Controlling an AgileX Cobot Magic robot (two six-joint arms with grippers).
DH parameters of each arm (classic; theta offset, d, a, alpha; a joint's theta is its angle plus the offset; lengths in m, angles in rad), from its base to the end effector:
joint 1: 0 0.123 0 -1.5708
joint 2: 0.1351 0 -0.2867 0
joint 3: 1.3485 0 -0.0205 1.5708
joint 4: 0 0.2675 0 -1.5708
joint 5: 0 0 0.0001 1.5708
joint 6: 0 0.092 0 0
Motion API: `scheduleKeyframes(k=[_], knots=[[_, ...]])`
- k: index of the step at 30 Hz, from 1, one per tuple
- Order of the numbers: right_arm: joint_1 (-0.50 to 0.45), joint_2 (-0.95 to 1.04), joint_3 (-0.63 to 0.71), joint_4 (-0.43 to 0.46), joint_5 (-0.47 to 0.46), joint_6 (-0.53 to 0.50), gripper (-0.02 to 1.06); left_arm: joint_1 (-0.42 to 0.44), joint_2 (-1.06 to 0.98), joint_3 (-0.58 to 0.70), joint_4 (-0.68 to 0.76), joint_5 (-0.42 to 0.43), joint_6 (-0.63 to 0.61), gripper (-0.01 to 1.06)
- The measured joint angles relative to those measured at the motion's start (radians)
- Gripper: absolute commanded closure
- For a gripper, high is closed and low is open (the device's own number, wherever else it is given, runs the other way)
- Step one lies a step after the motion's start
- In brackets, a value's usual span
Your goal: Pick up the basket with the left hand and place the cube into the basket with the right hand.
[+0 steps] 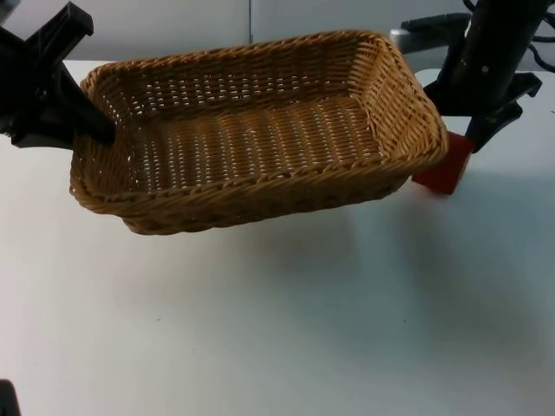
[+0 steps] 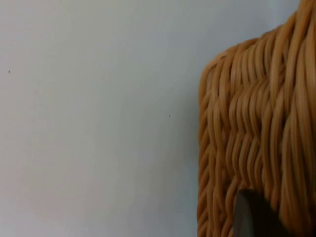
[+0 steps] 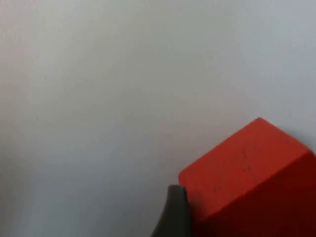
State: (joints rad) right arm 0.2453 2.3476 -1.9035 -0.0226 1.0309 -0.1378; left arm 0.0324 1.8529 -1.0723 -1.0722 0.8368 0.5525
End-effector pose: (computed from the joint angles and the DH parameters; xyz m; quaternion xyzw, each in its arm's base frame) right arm 0.4866 0.1200 0.1338 -0.1944 0.9766 -0.0053 0.0918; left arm 0.3632 -0.0483 0.1654 -0.1021 0.9166 -0.3647 0.1280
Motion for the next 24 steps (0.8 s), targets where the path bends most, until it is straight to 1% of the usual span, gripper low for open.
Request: scheduleKeyframes(k=[4, 7, 9, 10, 13, 15, 20, 24], knots=[[0.000, -0.009, -0.087, -0.003, 0.043, 0.000, 0.44, 0.000, 0.000, 0.000, 0.000, 0.000, 0.000, 1.05], [0.000, -0.018, -0.103, -0.006, 0.041, 0.000, 0.44, 0.000, 0.000, 0.000, 0.000, 0.000, 0.000, 1.05], [0.000, -0.029, -0.104, -0.033, 0.039, 0.000, 0.44, 0.000, 0.000, 0.000, -0.002, 0.000, 0.000, 1.05], [0.000, -0.029, -0.104, -0.033, 0.039, 0.000, 0.44, 0.000, 0.000, 0.000, -0.002, 0.000, 0.000, 1.05], [0.000, -0.033, -0.106, -0.080, 0.056, 0.004, 0.44, 0.000, 0.000, 0.000, 0.000, 0.000, 0.000, 1.05], [-0.007, -0.033, -0.106, -0.096, 0.067, 0.007, 0.44, 0.000, 0.000, 0.000, 0.002, 0.000, 0.000, 1.05], [-0.029, -0.039, -0.106, -0.100, 0.072, 0.024, 0.44, 0.000, 0.000, 0.000, 0.002, 0.000, 0.000, 1.05], [-0.074, -0.067, -0.106, -0.105, 0.074, 0.046, 0.44, 0.000, 0.000, 0.000, 0.002, 0.000, 0.000, 1.05]])
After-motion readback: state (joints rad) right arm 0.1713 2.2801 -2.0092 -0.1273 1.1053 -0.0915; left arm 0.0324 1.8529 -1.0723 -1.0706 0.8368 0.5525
